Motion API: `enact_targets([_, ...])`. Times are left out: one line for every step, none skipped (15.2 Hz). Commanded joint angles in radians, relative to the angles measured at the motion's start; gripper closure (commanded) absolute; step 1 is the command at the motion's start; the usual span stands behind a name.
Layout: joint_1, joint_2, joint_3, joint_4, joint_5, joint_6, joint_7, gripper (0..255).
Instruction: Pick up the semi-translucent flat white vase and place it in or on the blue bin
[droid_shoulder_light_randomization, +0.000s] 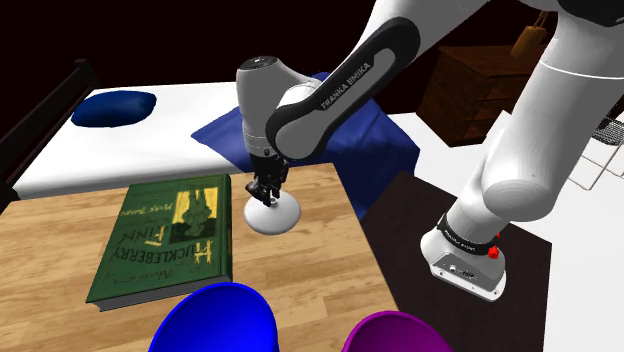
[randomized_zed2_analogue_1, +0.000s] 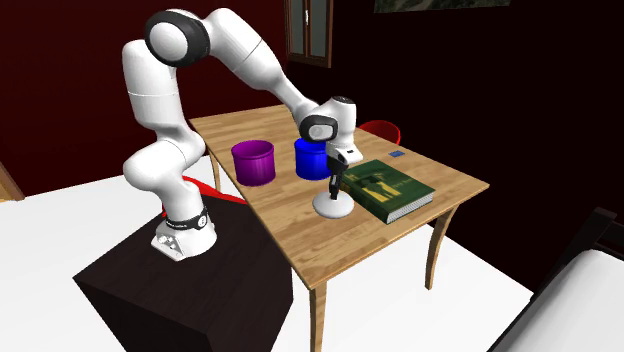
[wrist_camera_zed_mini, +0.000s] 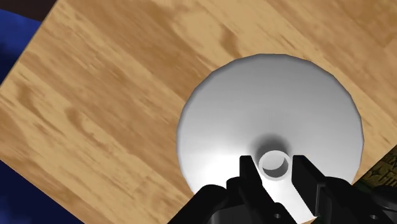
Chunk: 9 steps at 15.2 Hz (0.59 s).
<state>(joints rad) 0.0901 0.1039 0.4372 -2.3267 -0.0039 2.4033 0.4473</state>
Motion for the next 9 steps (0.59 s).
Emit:
enact_targets([-0.002, -0.023, 0.003, 0.007, 0.014, -0.028, -0.009, 255])
enact_targets([-0.003, -0.033, 0.003, 0.011, 0.020, -0.041, -0.013, 255])
enact_targets([-0.004, -0.044, 0.004, 0.015, 0.026, -0.055, -0.017, 255])
enact_targets([-0.004, -0.054, 0.004, 0.019, 0.032, -0.068, -0.021, 255])
enact_targets([-0.005, -0.064, 0.005, 0.024, 0.037, -0.081, -0.024, 255])
enact_targets([-0.005, -0.073, 0.005, 0.028, 0.042, -0.095, -0.028, 255])
enact_targets([-0.006, -0.083, 0.005, 0.033, 0.047, -0.108, -0.031, 255])
enact_targets([-0.006, -0.092, 0.005, 0.038, 0.052, -0.122, -0.034, 255])
enact_targets([-0.006, -0.101, 0.005, 0.043, 0.056, -0.136, -0.037, 255])
